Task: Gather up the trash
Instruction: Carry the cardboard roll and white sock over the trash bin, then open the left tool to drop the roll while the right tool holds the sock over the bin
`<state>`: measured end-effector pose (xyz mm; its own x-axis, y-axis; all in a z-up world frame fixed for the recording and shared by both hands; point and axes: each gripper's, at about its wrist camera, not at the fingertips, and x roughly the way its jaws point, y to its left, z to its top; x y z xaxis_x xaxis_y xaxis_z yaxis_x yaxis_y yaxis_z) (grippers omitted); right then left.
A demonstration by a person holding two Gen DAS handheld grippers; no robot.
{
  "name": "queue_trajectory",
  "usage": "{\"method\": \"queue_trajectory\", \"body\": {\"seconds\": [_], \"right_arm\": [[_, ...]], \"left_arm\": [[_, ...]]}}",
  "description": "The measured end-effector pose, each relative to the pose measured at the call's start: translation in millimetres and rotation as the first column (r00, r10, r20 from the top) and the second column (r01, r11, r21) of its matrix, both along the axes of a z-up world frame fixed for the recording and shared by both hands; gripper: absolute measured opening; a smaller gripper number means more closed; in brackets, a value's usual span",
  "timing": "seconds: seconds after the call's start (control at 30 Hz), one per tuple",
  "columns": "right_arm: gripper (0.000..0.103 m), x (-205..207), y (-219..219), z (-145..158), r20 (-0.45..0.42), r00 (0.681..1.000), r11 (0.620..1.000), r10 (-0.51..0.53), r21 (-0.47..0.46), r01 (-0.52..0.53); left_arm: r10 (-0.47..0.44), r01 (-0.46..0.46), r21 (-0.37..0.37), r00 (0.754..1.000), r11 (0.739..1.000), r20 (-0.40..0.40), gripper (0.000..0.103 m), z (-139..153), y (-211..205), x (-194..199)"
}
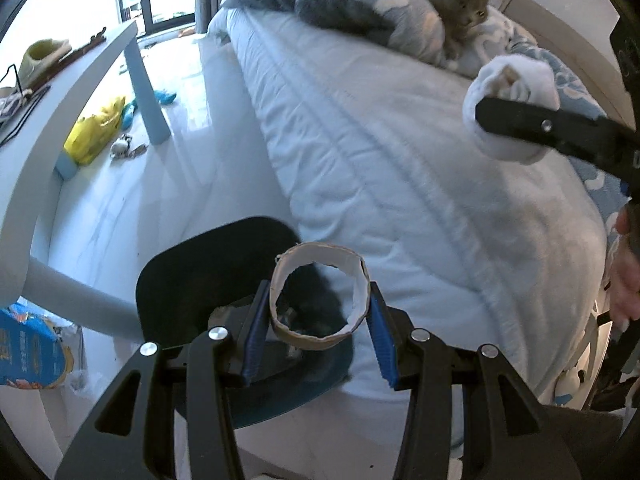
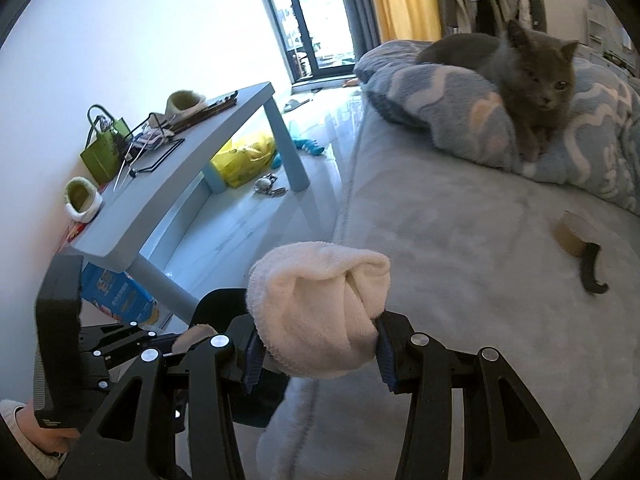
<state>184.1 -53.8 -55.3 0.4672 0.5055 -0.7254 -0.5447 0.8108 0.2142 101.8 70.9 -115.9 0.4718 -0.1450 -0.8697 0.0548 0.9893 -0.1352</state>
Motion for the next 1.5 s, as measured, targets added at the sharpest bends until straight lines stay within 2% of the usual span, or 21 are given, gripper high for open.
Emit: {"method": "queue_trajectory", "body": {"seconds": [0.2,0.43,0.67,0.7,0.83,0.9,1.0,1.2,1.3,1.5], "right_arm": [[0.047,-1,32,-8,-0.019,0.999,0.999,0.044,-0.017,-0.045],[0.047,-3,64,-16,-0.051,0.995,0.996,0.082,-0.016,-0.082],[0.047,-7,99,-24,-0.082,0.989,0.992,0.121,-0.015,-0.123],[0.047,-7,104,-25,-0.086,0.988,0.992,0.125,-0.019,-0.127],[0.047,-7,119,-31,-0.102,0.986,0.99,0.135,-0.027,-0.139],[0.047,-7,125,-34,-0.107,0.984,0.989,0.14,-0.034,-0.144],[0.047,-7,135,-41,-0.118,0.982,0.987,0.145,-0.051,-0.152],[0.047,-4,148,-61,-0.156,0.978,0.984,0.136,-0.096,-0.152],[0.047,-4,156,-69,-0.165,0.977,0.981,0.137,-0.114,-0.157],[0.047,-5,173,-89,-0.196,0.97,0.973,0.145,-0.149,-0.176]], "left_arm": [[0.021,-0.022,-0.015,0.999,1.0,-0.049,0.049,-14,23,0],[0.063,-0.072,-0.06,0.987,0.996,-0.146,0.05,-41,54,-3],[0.088,-0.099,-0.046,0.976,0.994,-0.199,0.05,-57,79,-10],[0.086,-0.097,-0.048,0.976,0.994,-0.2,0.054,-57,80,-11],[0.08,-0.091,-0.054,0.98,0.994,-0.18,0.066,-52,88,-16],[0.079,-0.09,-0.058,0.982,0.994,-0.169,0.069,-49,91,-18],[0.082,-0.089,-0.048,0.988,0.995,-0.133,0.07,-41,98,-20],[0.1,-0.1,-0.025,0.995,0.995,-0.011,0.071,-14,112,-28],[0.105,-0.105,-0.001,0.993,0.994,0.044,0.071,-2,116,-31],[0.118,-0.118,-0.009,0.984,0.993,0.136,0.069,19,128,-41]]}}
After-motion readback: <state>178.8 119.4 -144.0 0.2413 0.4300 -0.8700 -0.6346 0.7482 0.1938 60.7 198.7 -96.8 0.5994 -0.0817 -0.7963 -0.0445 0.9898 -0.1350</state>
